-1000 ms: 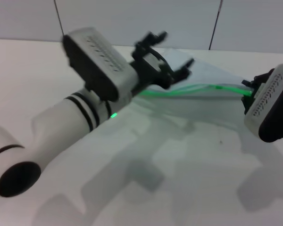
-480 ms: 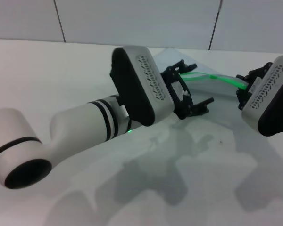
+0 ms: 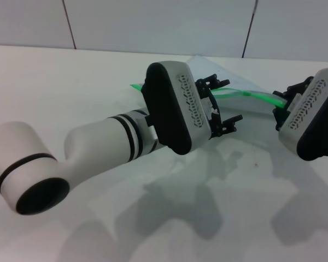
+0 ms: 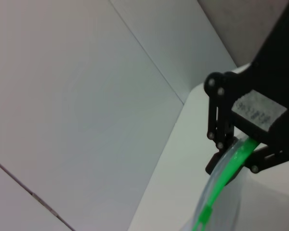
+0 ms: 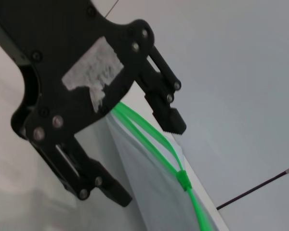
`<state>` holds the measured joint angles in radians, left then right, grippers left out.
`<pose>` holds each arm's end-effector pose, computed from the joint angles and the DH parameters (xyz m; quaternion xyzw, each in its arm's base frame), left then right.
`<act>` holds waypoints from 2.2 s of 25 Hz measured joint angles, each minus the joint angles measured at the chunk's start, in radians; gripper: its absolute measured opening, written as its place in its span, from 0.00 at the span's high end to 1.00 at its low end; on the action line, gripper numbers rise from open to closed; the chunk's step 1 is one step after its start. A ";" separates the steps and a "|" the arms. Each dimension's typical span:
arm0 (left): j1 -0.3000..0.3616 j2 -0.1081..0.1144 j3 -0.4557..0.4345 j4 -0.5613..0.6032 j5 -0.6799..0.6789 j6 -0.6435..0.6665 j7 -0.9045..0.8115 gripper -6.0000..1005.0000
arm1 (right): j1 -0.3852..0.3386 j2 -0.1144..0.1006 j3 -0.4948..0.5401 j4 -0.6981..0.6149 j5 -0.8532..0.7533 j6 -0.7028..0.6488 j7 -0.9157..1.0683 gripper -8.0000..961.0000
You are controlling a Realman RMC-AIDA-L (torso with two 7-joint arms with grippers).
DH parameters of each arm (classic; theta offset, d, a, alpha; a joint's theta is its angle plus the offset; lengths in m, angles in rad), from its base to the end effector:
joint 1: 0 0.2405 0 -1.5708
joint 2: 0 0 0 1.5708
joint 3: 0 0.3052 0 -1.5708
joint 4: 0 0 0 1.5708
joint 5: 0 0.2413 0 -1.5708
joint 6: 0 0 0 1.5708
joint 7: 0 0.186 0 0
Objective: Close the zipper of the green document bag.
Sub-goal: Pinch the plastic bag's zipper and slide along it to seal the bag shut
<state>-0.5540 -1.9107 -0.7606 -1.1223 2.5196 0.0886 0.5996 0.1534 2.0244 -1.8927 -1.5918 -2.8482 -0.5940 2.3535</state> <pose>-0.1599 0.4234 -0.1792 -0.9208 0.1172 -0.0858 0.3620 0.2293 0.4073 -0.0720 -0.8952 -0.0224 -0.1029 0.4329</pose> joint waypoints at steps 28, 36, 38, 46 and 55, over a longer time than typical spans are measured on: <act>0.011 -0.117 -0.077 0.069 0.002 -0.026 0.258 0.30 | 0.024 -0.001 -0.022 0.016 0.024 0.001 -0.002 0.94; 0.056 -0.117 -0.085 0.034 0.002 0.006 0.278 0.39 | 0.025 -0.001 -0.019 0.024 0.024 0.000 -0.002 0.94; 0.063 -0.117 -0.085 0.033 0.002 0.021 0.291 0.40 | 0.025 -0.001 -0.021 0.024 0.024 0.000 -0.002 0.94; 0.064 -0.118 -0.082 0.053 -0.007 0.053 0.297 0.46 | 0.025 -0.001 -0.031 0.015 0.021 0.000 -0.002 0.94; 0.047 -0.119 -0.074 0.076 -0.007 0.054 0.290 0.46 | 0.032 -0.001 -0.039 0.015 0.024 0.000 0.000 0.94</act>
<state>-0.5069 -2.0301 -0.8344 -1.0466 2.5126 0.1428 0.8900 0.1858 2.0233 -1.9319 -1.5770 -2.8245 -0.5937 2.3531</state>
